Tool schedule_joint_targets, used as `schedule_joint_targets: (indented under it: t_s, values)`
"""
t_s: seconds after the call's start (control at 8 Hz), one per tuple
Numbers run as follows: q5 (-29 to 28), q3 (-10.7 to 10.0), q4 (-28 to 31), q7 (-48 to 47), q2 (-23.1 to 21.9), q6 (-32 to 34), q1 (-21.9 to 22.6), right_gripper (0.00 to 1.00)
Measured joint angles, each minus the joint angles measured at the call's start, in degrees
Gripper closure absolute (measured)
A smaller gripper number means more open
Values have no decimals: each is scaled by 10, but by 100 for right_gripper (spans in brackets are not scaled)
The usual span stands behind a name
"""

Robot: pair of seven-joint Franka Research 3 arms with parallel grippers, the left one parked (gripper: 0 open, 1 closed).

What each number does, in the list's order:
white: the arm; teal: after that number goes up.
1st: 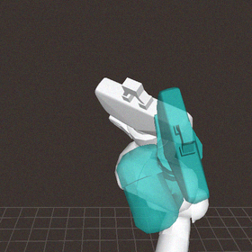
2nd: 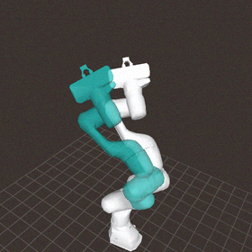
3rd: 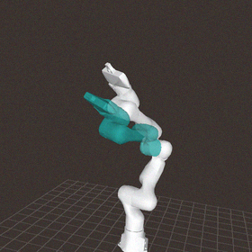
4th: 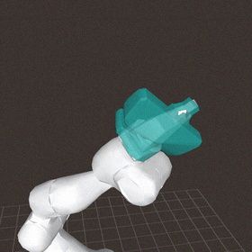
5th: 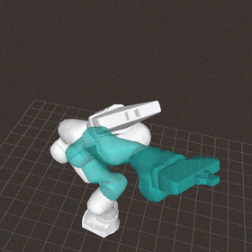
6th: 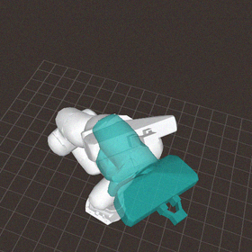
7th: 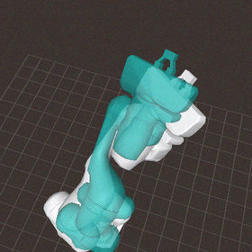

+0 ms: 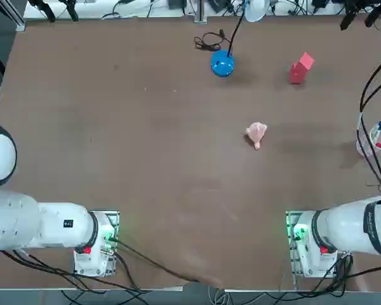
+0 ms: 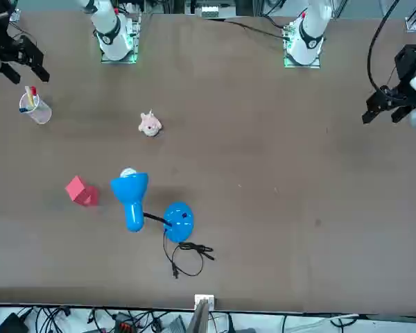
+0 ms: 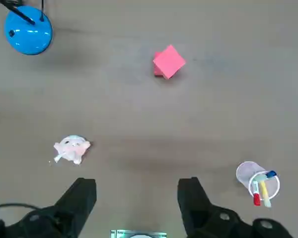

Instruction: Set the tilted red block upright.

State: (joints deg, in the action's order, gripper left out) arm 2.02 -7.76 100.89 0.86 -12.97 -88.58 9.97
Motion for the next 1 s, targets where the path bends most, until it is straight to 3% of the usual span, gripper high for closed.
schedule_joint_targets:
  t_s: [0.38, 0.75, 1.0]
  values:
    - [-1, 0, -8, 0, 11, -3, 0, 0]
    - [-17, 0, -50, 4, 71, -7, 0, 0]
    - [-17, 0, -56, 78, 118, -41, -1, 0]
